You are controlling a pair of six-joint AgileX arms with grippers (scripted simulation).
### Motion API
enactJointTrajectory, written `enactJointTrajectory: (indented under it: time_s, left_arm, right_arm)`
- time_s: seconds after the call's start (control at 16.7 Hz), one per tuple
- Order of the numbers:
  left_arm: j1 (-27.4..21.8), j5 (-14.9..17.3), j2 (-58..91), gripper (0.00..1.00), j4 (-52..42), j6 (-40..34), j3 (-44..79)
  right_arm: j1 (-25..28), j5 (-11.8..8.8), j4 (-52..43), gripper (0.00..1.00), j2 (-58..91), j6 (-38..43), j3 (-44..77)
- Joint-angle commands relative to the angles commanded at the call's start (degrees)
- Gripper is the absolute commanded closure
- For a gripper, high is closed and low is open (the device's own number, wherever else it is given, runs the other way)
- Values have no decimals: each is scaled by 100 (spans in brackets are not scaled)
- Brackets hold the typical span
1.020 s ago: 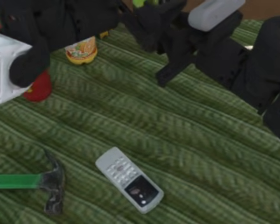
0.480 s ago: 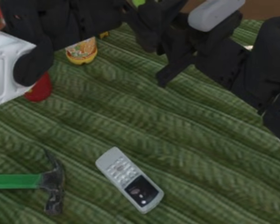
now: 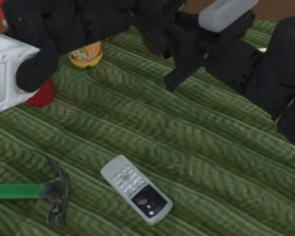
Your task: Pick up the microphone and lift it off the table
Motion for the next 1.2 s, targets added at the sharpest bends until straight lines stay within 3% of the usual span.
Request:
enactJointTrajectory:
  time_s: [0.12,0.6,1.2]
  left_arm:
    - [0,0,0,100,0,0,0]
    - [0,0,0,100,0,0,0]
    - [0,0,0,100,0,0,0]
  right_arm:
    - [0,0,0,100,0,0,0]
    - [0,0,0,100,0,0,0]
    - [0,0,0,25,0,0,0]
